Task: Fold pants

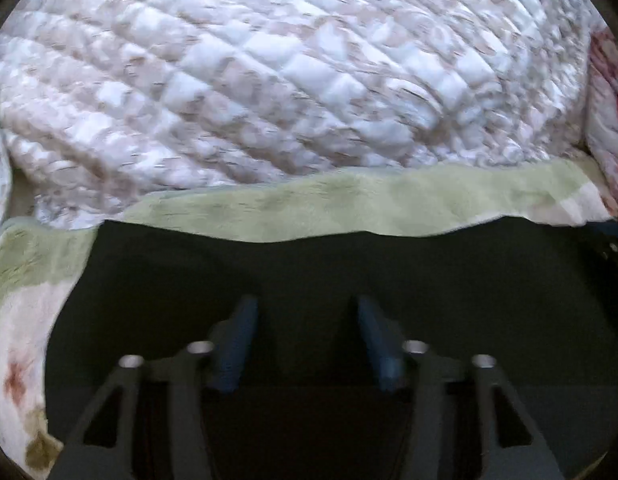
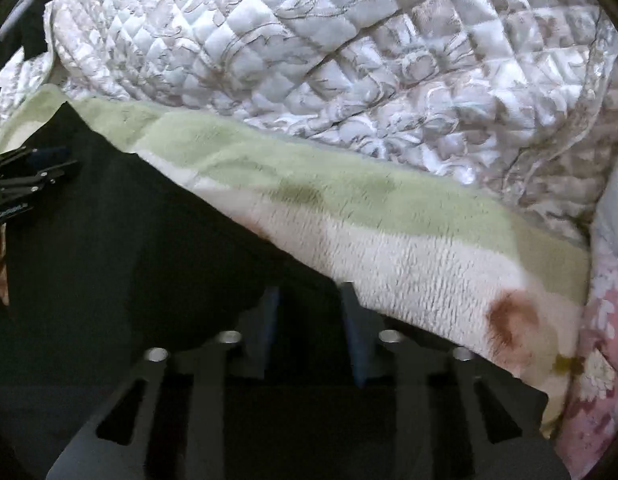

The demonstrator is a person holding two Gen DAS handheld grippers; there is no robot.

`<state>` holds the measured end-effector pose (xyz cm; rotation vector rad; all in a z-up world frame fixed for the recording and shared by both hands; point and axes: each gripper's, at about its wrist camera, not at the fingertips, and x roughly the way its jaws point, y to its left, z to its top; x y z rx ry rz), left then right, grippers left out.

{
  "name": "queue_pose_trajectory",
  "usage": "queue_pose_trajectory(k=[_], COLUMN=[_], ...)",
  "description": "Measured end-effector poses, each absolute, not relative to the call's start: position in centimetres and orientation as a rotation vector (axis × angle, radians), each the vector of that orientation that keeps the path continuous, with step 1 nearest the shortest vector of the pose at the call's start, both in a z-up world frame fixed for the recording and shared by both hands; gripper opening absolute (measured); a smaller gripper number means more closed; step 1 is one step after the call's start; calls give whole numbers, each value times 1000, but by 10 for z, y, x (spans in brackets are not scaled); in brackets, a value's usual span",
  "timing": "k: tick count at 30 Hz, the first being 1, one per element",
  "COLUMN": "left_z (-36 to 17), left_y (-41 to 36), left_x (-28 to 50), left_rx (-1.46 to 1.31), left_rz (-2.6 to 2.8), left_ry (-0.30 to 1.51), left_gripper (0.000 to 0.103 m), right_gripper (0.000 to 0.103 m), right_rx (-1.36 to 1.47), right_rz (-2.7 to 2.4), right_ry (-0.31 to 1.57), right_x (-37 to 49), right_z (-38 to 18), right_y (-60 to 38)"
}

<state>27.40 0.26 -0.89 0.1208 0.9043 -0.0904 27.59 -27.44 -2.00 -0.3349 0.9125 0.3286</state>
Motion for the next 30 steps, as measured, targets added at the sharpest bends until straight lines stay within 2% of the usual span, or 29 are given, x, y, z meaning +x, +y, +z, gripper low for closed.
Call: queue_pose_trajectory(k=[1,2,3,4,11,19,24,30], left_z=[-9,-8,-7,-5,31,86,79,32], left_y=[0,-5,-9,-12,-3,23,37,48], left_x=[275,273,272,271,243,141,69,6], left_rx=[132,162,186,196,134,-26,-81,-155], left_rz=[-96,-94,-94,-93,-90,-119,-123,-118], left_ry=[901,895,888,881,811,692,719,853], left_gripper=[34,26,12,4,4,4,4,2], right_gripper=[13,11,10,10,9,10,10,11], right_rx=[-351,-355,-352,-350,-279,-177,-112,4], right_rz=[332,334,332,331,351,424,452,425], right_ry=[912,911,904,897,792,657,680,889], right_x=[273,271,269,266,222,115,42,-4], right_z=[-20,-19,-17,-15,39,89,74,12], right_y=[-272,-271,-271,-271,-278,-283,-282,-290])
